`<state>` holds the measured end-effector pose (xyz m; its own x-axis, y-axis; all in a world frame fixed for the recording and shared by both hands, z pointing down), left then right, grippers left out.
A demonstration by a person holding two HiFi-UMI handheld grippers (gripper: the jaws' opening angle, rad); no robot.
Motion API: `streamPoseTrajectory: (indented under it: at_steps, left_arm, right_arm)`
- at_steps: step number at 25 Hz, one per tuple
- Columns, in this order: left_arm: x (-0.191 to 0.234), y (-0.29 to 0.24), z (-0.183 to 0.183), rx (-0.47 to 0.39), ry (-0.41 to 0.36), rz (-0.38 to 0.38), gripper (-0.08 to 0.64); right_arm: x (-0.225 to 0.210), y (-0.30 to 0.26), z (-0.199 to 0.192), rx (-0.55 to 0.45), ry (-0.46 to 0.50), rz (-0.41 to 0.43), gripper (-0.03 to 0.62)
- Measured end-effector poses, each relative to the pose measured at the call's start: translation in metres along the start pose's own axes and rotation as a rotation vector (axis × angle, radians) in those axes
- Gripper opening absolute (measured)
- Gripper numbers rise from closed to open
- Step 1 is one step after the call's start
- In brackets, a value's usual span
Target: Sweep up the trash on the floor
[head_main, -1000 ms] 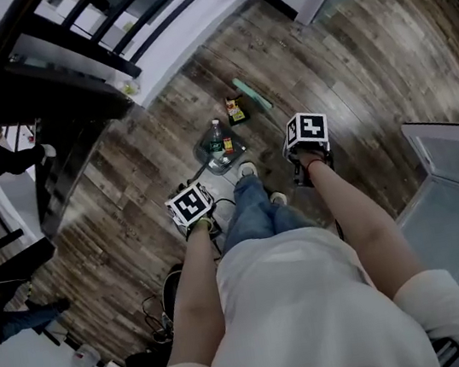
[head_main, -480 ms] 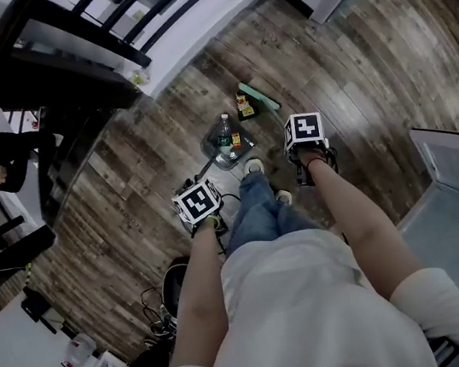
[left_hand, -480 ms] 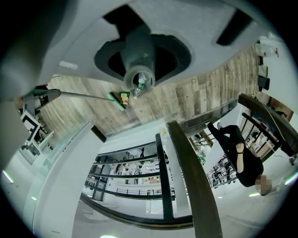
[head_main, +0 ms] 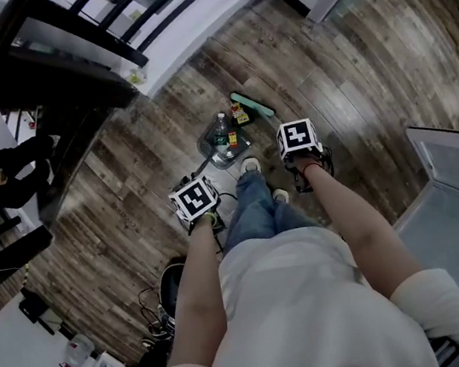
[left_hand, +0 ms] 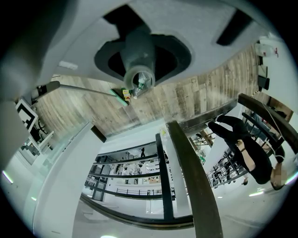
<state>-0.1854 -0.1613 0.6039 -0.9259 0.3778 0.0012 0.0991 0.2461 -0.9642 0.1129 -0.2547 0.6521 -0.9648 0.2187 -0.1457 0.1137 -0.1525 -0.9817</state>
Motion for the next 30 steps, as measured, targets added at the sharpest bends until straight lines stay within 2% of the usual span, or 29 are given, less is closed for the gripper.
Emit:
streamPoseTrajectory:
  at_steps: [6, 16, 21, 27, 30]
  left_arm:
    - [-0.002, -0.006, -0.002, -0.019, -0.006, -0.011, 0.091]
    - [-0.003, 0.0, -0.004, -0.015, -0.011, -0.001, 0.091]
    - [-0.004, 0.002, -0.006, -0.012, -0.007, 0.004, 0.091]
    - [0.001, 0.003, -0.002, -0.021, -0.02, 0.03, 0.091]
    - [-0.001, 0.001, -0.006, -0.024, -0.013, 0.007, 0.091]
  right_arm:
    - [0.001, -0.002, -0.018, 0.02, 0.044, 0.01, 0.097]
    - [0.01, 0.0, -0.048, 0.058, 0.025, 0.043, 0.097]
    - [0.011, -0.003, -0.064, 0.067, -0.022, 0.077, 0.097]
    - [0.015, -0.004, -0.076, 0.092, -0.134, 0.15, 0.097]
    - [0.017, -0.003, -0.086, 0.094, -0.159, 0.172, 0.097]
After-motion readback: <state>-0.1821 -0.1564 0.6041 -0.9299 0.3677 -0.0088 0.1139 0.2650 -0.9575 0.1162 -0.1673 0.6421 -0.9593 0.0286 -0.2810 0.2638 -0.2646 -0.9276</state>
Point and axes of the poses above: the fingertips, and each gripper's own axes: y backward along the fingers, x to its left, z out of its top, the point moved 5 cm from there along y, backward along the fingers, and after that the axes turned 3 degrees about x, right-handed, at the moved point
